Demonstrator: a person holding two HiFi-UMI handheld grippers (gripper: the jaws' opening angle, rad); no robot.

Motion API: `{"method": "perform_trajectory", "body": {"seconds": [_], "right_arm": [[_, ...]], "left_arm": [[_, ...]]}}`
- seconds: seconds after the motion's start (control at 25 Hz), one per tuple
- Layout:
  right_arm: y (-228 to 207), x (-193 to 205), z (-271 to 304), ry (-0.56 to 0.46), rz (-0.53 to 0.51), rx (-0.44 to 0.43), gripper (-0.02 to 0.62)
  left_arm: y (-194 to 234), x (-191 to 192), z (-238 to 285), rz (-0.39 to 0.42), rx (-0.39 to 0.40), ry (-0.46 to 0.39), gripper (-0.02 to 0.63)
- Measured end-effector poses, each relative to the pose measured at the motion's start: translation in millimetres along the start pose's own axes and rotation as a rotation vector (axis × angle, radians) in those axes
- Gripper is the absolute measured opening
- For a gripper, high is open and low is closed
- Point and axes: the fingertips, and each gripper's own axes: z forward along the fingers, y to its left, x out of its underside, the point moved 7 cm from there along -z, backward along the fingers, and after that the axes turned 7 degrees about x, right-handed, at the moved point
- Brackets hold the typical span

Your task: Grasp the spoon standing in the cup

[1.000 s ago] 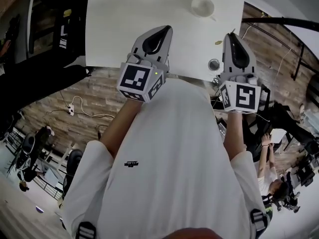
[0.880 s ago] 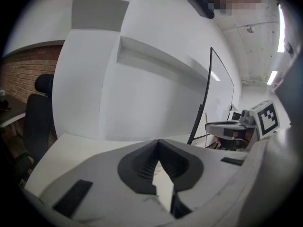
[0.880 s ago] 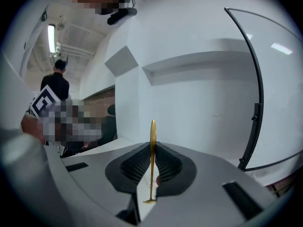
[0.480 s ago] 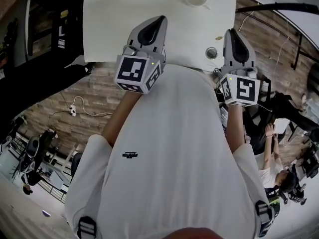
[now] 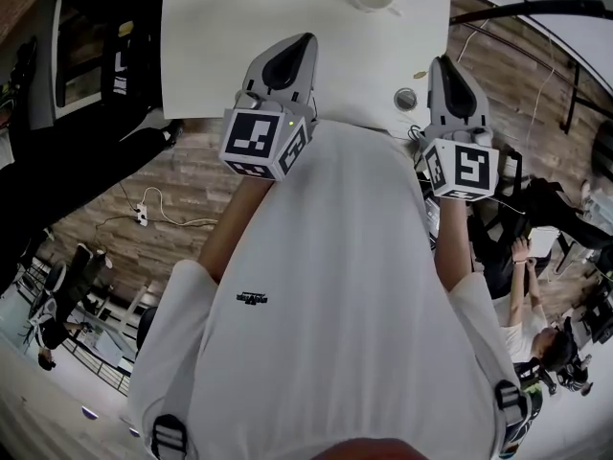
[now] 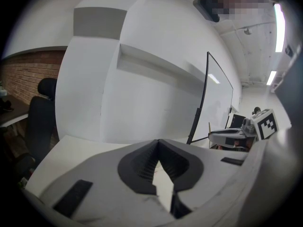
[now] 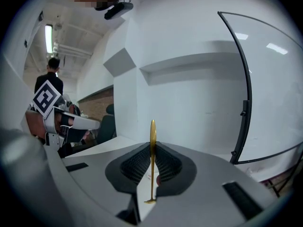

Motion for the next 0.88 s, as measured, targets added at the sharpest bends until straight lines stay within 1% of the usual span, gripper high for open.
{"method": "perform_trajectory", "body": {"seconds": [0.2, 0.32, 0.52, 0.88], "right_arm": [[0, -4, -1, -0.015, -0.005, -0.018, 0.031], [-1, -7, -1, -0.024, -0.022, -0.02, 0.031], [0, -10, -4, -0.021, -0.021, -0.017, 0.031], [5, -1, -2, -0.008, 0.001, -0.028, 0.031]], "left_arm": [[-4, 2, -4, 0.003, 0.002, 0.006, -0.005], [-6, 5, -3, 0.001, 0.011, 0.014, -0.005], [-12, 6, -3, -0.002, 0.019, 0.016, -0.005], [-10, 7, -2, -0.005, 0.013, 0.019, -0.005]]}}
